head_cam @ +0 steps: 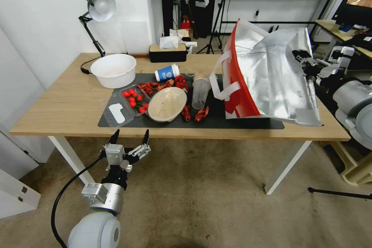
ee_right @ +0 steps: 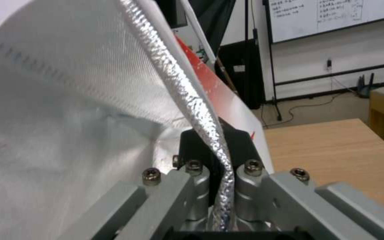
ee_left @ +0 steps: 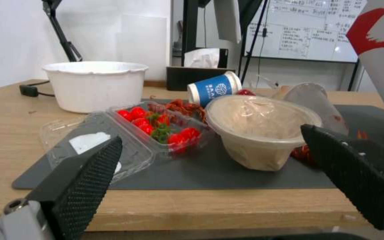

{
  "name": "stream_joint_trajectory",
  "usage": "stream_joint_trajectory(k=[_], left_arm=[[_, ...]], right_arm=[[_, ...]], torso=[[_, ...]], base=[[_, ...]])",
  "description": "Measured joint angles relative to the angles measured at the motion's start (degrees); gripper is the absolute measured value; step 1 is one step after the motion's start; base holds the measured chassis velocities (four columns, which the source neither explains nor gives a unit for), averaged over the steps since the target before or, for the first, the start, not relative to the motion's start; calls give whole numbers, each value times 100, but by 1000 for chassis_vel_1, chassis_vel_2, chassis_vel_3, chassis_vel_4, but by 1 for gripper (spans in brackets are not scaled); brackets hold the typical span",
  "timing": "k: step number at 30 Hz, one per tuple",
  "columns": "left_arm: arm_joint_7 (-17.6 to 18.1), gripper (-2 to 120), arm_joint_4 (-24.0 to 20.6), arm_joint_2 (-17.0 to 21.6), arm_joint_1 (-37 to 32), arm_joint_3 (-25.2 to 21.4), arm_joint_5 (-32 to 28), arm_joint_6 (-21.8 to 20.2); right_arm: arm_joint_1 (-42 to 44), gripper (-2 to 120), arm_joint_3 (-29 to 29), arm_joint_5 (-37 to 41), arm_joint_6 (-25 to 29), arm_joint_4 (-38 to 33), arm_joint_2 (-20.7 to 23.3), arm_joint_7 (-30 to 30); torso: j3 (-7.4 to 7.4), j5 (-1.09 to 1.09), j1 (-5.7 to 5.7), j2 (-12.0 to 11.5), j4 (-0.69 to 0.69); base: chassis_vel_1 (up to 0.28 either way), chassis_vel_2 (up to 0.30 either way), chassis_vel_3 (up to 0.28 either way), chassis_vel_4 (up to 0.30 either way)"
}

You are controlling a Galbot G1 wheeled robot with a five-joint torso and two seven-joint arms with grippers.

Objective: Pick up the food delivery bag from the floor and place it on the table.

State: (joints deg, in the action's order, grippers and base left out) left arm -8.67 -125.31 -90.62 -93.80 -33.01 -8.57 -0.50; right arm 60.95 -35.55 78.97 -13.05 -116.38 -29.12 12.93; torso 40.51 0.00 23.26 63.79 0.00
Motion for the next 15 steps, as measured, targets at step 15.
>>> stream_joint_trajectory(k=[15], left_arm=[[-19,100,33,7,9,5,1,30]], right_arm=[[41,45,-96,-138,23,-2,17,-57]], torso=[[0,1,0,-1,0]], base=[[0,0,0,0]])
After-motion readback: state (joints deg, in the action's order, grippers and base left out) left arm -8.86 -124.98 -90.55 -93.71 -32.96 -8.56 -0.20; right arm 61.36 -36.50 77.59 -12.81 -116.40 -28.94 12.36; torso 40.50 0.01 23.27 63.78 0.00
